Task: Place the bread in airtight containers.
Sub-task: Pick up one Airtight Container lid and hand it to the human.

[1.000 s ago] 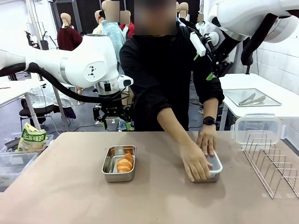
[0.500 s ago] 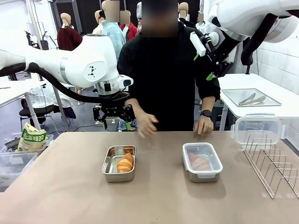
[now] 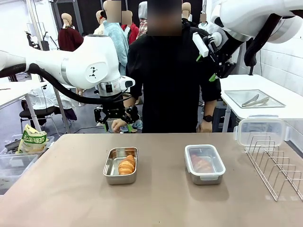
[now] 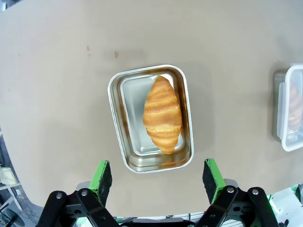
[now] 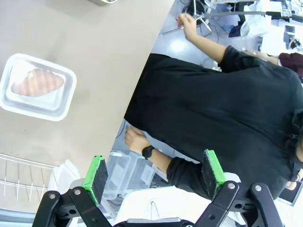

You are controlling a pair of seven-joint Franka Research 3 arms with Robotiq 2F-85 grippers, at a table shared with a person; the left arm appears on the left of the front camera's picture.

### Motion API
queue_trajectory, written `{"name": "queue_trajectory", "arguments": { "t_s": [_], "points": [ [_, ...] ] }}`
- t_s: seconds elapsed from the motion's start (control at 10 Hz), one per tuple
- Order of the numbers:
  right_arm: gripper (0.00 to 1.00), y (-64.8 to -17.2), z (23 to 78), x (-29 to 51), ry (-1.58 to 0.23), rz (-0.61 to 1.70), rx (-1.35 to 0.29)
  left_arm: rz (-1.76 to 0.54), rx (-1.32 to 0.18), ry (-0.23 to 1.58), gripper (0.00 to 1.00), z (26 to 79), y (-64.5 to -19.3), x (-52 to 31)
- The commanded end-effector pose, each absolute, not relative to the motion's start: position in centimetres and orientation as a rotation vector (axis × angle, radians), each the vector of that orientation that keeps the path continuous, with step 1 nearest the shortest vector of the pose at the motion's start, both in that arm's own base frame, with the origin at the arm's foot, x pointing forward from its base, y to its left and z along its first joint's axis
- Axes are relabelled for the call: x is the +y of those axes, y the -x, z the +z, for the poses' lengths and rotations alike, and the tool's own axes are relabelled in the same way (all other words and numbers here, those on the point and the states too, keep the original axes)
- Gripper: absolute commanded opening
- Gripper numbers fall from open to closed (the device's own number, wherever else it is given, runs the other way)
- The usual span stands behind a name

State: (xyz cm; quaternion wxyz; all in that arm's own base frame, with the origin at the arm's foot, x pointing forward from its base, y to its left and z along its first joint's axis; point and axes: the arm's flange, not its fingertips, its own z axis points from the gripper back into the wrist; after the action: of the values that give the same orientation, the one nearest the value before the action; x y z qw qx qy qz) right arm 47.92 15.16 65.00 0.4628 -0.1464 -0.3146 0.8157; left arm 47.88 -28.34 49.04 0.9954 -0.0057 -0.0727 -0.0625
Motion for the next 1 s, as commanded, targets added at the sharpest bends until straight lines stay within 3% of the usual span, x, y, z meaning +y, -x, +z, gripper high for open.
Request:
{"name": "queue_trajectory", "arguments": {
  "t_s": [0.0, 0.9],
  "points": [
    [1.00, -47.87, 64.84, 15.05, 0.363, 1.997, -0.782, -0.126, -0.150, 0.013, 1.00, 49.16, -47.88, -28.32],
    [1.00, -47.92, 65.00, 15.16, 0.360, 2.005, -0.773, -0.126, -0.150, 0.013, 1.00, 49.16, -47.88, -28.32]
  ]
}}
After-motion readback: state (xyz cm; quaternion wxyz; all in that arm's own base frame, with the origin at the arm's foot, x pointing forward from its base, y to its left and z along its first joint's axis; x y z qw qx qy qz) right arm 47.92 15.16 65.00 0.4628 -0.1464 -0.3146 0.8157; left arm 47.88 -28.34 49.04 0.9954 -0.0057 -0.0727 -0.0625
